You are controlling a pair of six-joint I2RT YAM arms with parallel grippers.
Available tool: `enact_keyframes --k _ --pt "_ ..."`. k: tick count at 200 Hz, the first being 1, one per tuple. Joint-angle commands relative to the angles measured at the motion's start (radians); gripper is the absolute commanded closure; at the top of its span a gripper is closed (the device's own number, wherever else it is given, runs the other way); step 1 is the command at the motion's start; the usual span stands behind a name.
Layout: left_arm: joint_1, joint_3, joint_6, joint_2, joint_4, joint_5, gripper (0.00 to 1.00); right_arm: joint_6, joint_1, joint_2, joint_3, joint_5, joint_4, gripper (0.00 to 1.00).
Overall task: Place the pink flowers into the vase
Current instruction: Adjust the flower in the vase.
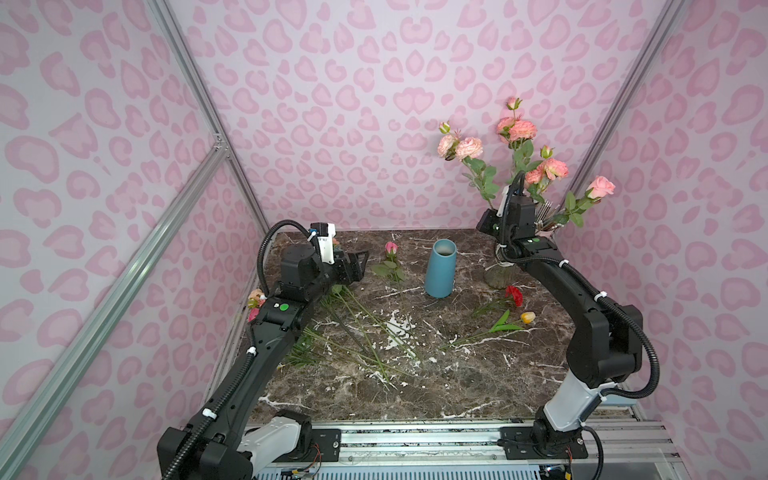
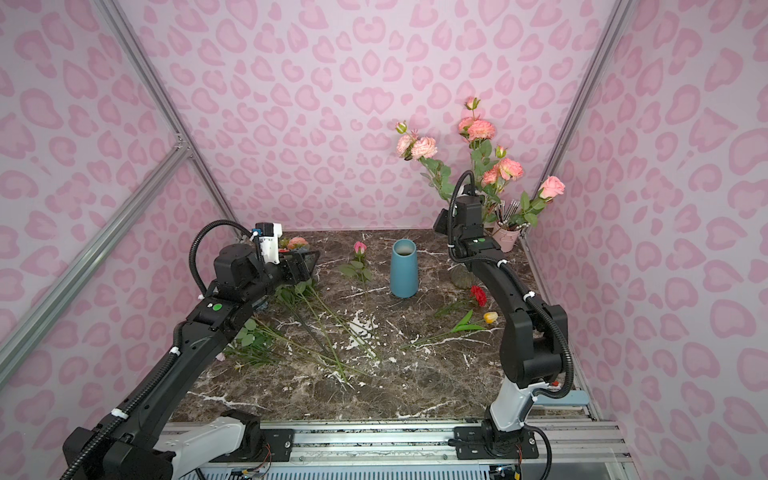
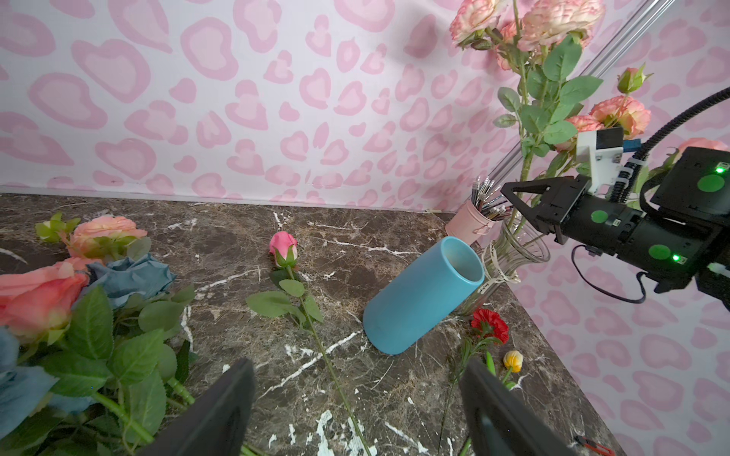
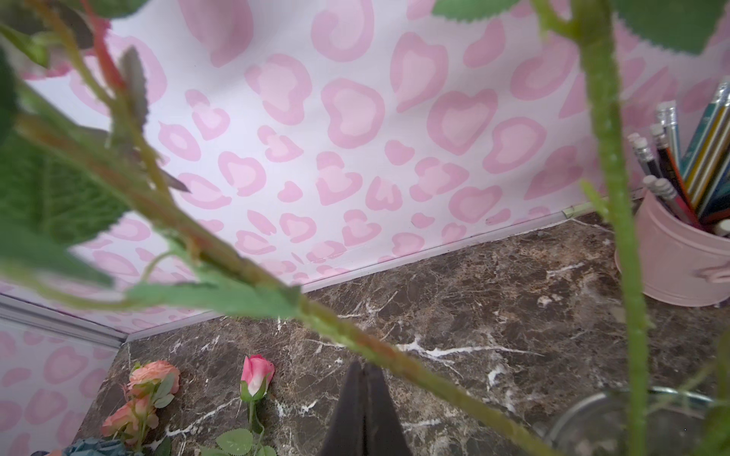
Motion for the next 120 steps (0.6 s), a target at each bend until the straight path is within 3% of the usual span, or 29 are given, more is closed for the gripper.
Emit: enact_keyframes --k 1,65,120 --pt "0.003 0.002 0.006 -0.003 0.023 0.008 0.15 0.013 -0.002 0.005 0.023 0.023 0.036 1.00" --pt "0.006 0.012 0.008 0.009 -0.006 -0.034 0.13 0.006 0.038 -0.019 -0.009 -0.029 0.022 1.00" --pt "0.009 0.033 0.010 0.043 -0.046 -0.069 0.12 0.009 0.102 -0.078 -0.081 -0.021 -0.026 0.81"
